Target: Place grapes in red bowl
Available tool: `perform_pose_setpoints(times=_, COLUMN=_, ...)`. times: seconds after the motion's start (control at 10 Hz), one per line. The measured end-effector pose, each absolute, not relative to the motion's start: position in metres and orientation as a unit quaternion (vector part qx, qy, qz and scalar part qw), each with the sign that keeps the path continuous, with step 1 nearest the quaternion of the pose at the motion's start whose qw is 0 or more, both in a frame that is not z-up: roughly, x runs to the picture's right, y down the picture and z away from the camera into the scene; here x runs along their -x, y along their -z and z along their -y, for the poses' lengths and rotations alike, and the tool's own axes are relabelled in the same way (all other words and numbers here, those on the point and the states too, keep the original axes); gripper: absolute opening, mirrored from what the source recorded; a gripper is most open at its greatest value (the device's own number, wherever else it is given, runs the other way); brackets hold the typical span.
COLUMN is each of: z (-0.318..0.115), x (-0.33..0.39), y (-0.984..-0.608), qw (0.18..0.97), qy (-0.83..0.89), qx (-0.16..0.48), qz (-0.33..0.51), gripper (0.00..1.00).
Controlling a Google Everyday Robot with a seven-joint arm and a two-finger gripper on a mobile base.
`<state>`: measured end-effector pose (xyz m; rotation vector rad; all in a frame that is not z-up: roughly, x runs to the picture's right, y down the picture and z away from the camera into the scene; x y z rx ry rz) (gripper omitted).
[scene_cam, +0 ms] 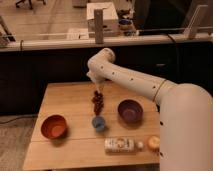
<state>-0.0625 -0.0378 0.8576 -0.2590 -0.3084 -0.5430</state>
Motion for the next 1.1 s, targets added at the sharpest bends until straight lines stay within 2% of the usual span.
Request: perform_pose_setpoints(times=1.1, z=0.028, x=0.078, y=-0.899, qw=0.933, qy=0.282, qx=0.136, qz=0.177, gripper=0.8)
